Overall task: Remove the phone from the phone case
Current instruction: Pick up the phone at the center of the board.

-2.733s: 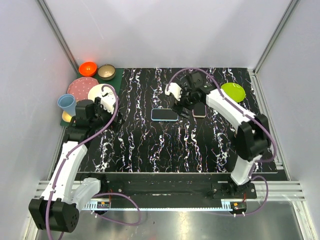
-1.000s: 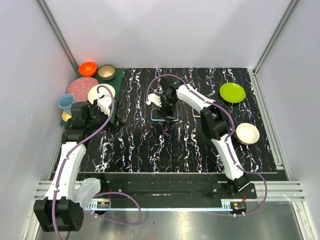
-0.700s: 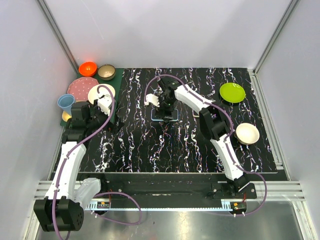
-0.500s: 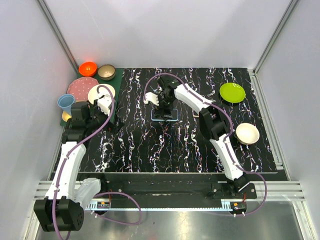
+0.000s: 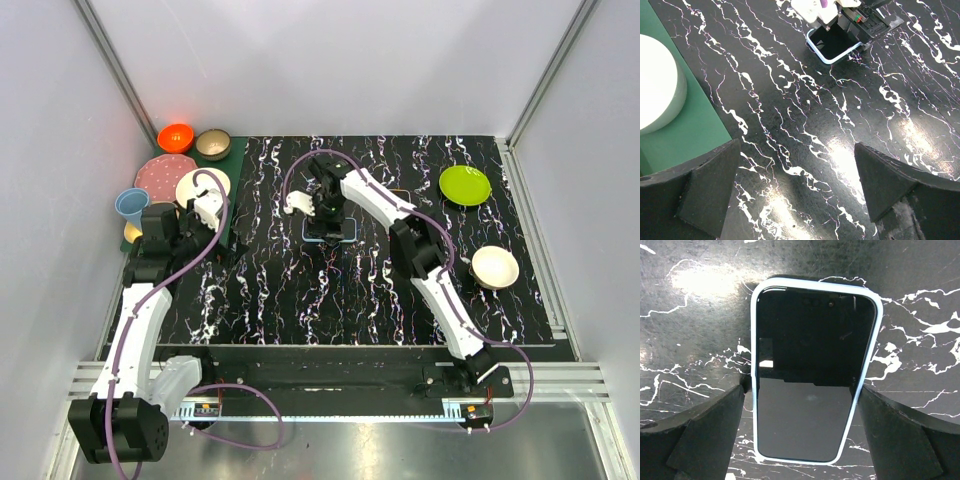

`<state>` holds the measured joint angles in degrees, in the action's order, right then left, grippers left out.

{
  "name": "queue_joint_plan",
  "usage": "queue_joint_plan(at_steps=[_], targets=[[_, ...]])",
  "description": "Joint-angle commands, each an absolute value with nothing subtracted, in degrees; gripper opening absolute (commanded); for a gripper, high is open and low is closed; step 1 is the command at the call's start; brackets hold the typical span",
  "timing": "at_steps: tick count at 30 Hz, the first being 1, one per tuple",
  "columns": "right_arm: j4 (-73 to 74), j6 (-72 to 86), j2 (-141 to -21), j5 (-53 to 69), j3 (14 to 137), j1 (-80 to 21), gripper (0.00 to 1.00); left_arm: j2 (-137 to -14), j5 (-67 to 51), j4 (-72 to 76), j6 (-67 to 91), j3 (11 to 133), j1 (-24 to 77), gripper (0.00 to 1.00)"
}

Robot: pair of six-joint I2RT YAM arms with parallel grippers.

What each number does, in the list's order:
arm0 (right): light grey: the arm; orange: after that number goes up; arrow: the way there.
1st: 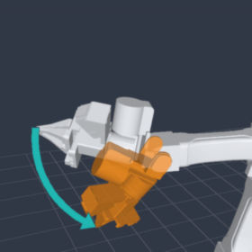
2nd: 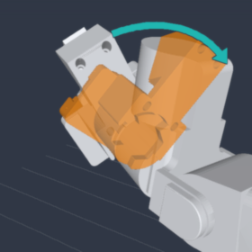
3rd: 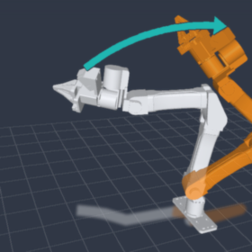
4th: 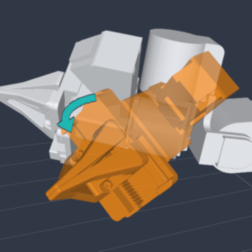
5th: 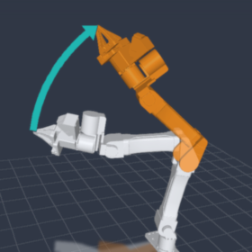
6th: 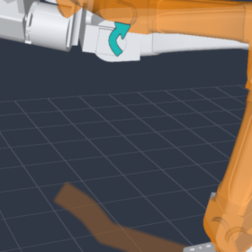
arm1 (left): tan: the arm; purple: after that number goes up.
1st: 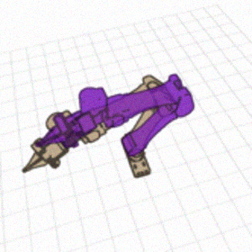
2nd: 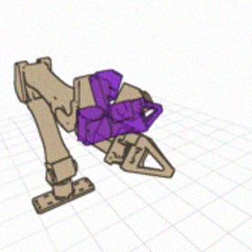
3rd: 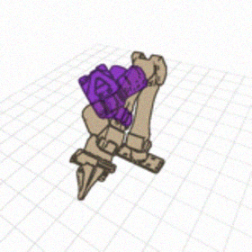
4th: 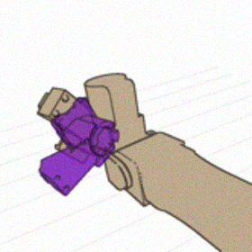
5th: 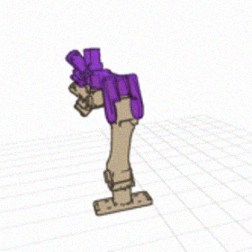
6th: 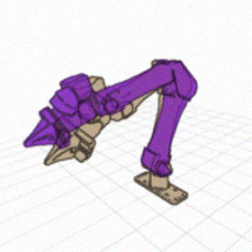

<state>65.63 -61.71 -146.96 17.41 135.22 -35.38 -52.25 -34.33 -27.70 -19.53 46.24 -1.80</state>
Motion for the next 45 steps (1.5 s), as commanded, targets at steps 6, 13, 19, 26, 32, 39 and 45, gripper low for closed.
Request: queue_joint_plan(at_steps=[6,13,19,26,32,39,45], targets=[[71.81,-63.99,-150.56,11.16,139.66,-37.44,1.00,-51.68,-36.74,-25.58,-20.13,45.70,-2.46,0.99],[67.59,-62.23,-150.29,11.16,139.66,-37.88,0.98,-51.59,-37.00,-25.66,-19.95,45.70,-2.81,0.99],[67.24,-62.14,-150.73,10.72,139.66,-38.06,0.89,-51.50,-37.35,-25.58,-19.86,45.70,-3.08,0.99],[67.85,-61.88,-151.52,10.20,139.66,-38.41,0.64,-51.59,-37.53,-25.66,-19.86,45.70,-3.51,0.99],[68.03,-61.08,-151.52,10.02,139.57,-38.76,0.37,-51.50,-37.62,-25.58,-19.78,45.79,-3.78,0.99],[66.89,-58.98,-150.21,9.32,139.13,-38.94,0.00,-51.68,-37.53,-25.66,-19.60,45.88,-4.22,0.99],[62.77,-56.26,-145.47,9.93,133.69,-38.94,0.00,-51.94,-36.91,-25.66,-19.25,46.14,-4.83,0.99]])
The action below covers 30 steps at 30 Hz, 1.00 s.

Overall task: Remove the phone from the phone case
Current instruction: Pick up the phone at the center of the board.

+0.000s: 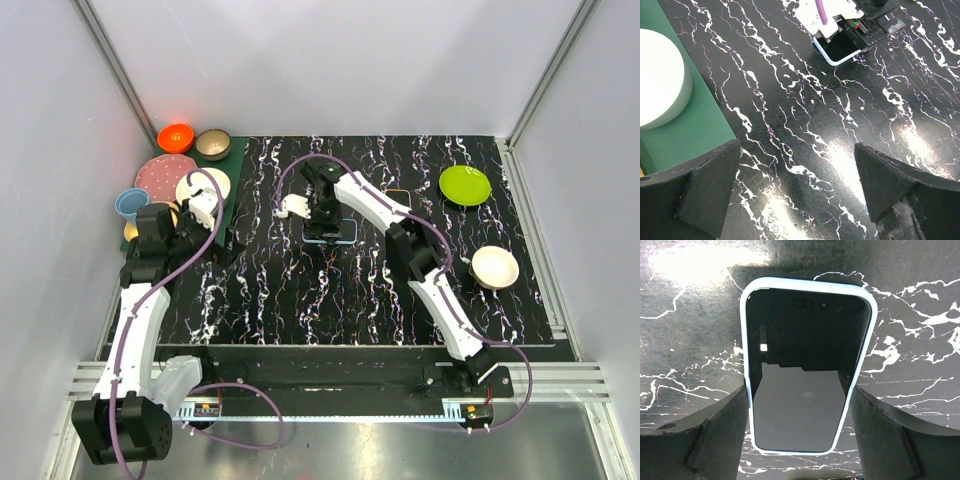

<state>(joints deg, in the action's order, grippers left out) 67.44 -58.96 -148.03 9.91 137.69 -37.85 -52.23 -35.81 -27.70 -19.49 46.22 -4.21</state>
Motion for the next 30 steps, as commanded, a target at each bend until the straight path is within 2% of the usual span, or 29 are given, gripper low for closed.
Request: queue_joint_plan(at_steps=[1,18,30], targets=[[61.97,-55.90,-144.50,10.28,131.25,-38.94,0.00,-52.12,-36.65,-25.66,-19.16,46.14,-4.83,0.99],[46.59,-50.10,-123.94,10.20,102.68,-41.75,0.00,-52.56,-34.89,-25.58,-19.77,46.14,-5.63,0.99],[41.58,-43.60,-113.21,10.72,88.87,-43.59,0.00,-54.40,-32.08,-25.75,-20.92,46.76,-5.98,0.99]])
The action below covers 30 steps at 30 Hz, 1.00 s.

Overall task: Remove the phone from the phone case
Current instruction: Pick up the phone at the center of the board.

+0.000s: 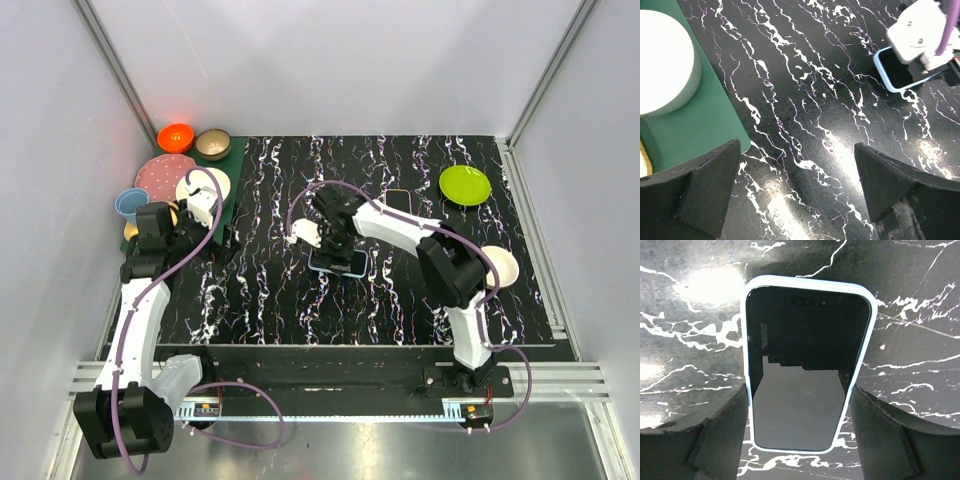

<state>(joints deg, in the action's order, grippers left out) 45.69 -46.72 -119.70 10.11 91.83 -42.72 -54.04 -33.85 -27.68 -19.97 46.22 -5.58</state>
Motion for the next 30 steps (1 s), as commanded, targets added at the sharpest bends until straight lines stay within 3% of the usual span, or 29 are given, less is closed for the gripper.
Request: queue_joint_plan(at_steps=[1,15,30], targets=[[41.05,-43.07,-112.42,10.81,88.16,-43.51,0.00,-54.32,-32.08,-25.84,-20.83,46.84,-5.98,0.99],[33.05,-40.34,-99.76,11.78,77.97,-43.77,0.00,-52.73,-33.92,-26.54,-21.71,46.49,-6.77,0.99],[30.32,-39.90,-92.90,10.02,76.29,-43.86,0.00,-52.21,-35.69,-26.98,-21.63,47.11,-7.12,0.99]])
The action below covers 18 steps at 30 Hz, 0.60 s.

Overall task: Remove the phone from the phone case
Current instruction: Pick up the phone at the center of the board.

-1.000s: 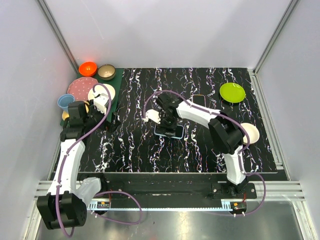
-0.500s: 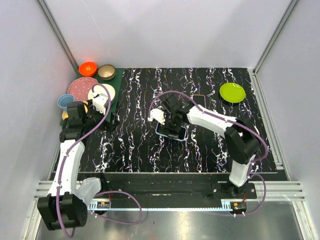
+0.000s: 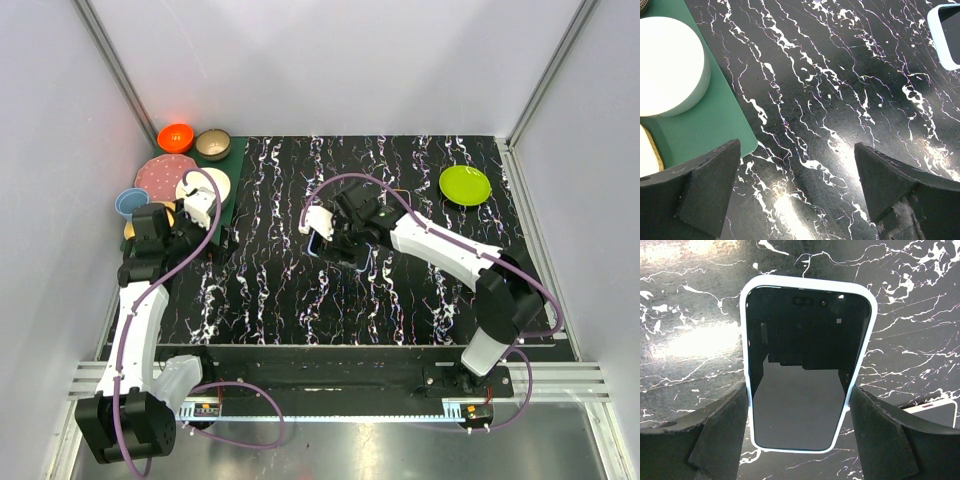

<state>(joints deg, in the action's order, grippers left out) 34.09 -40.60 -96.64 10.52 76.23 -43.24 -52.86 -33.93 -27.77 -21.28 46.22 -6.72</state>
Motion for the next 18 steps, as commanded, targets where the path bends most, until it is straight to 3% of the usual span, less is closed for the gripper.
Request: queue_joint_plan(at_steps=[1,18], targets=[[30.32,-39.90,-92.29,9.93,76.38,-43.86,0.00,-52.21,-35.51,-26.98,-21.53,47.20,-7.12,0.99],[27.95,-39.46,-90.44,8.79,75.67,-43.77,0.00,-53.07,-42.10,-27.77,-19.87,51.94,-6.60,0.99]])
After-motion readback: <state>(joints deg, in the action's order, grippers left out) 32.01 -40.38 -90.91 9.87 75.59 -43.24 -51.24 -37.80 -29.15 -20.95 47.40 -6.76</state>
